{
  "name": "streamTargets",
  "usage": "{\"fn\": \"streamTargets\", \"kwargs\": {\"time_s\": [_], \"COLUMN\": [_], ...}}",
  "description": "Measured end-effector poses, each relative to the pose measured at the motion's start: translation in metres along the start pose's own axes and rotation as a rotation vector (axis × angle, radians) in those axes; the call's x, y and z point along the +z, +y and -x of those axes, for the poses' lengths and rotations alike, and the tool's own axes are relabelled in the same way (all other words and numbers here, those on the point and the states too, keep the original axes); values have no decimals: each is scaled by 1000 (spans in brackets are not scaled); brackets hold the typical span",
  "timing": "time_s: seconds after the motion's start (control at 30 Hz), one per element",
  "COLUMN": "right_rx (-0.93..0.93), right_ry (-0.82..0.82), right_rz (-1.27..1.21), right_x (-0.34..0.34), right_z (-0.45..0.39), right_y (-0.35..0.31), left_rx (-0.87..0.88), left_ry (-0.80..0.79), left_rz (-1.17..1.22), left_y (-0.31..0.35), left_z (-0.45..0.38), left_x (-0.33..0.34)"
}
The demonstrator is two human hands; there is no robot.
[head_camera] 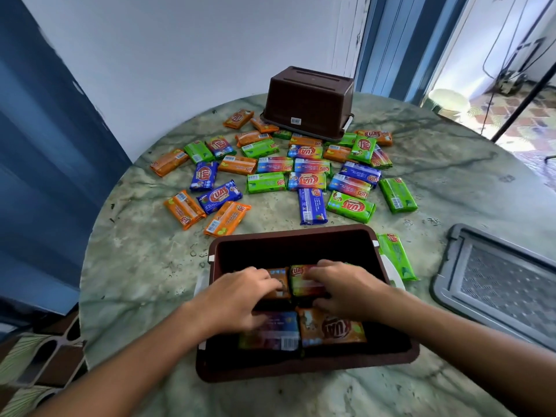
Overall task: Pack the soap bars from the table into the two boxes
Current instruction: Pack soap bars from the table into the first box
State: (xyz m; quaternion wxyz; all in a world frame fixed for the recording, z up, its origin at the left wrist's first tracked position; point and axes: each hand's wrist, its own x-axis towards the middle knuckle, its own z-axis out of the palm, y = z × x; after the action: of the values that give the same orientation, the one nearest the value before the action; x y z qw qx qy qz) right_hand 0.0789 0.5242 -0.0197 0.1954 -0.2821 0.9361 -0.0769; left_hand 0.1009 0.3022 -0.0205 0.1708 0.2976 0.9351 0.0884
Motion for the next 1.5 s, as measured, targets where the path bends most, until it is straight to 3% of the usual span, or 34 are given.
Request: {"fn": "streamTargets", "kwargs": {"time_s": [0.07,0.23,0.5,0.77,1.17,1.23,1.3,1.37,1.43,1.5], "right_rx": [39,58,28,-15,40,145,334,546,680,813], "right_ry": [4,-185,-190,-221,-150,-113,-114,-95,95,238], "right_rz": [45,314,484,452,291,188,-89,-602,-1103,-1406], "right_x": [-9,15,44,33,41,42,40,33,26,20], "right_z": [0,7,-8,-12,-13,-12,-14,-19,-25,-33], "right_y": [6,4,1,7,6,0,1,3,3,1], "left_rx": [-31,-105,-179,-163,-241,-243,-237,-227,-216,-208], "left_ry": [-16,-158,-292,-195,-228,-227,-231,-234,-226,-215], "left_rz": [-56,-210,-348,-369,-358,-358,-359,-353,-343,-349], "left_y": [-2,15,28,20,17,18,18,17,17,16], "left_z": [1,-7,-32,-33,-34,-35,-36,-37,-38,-37], "left_x": [-1,20,49,54,59,58,55,52,52,53]}}
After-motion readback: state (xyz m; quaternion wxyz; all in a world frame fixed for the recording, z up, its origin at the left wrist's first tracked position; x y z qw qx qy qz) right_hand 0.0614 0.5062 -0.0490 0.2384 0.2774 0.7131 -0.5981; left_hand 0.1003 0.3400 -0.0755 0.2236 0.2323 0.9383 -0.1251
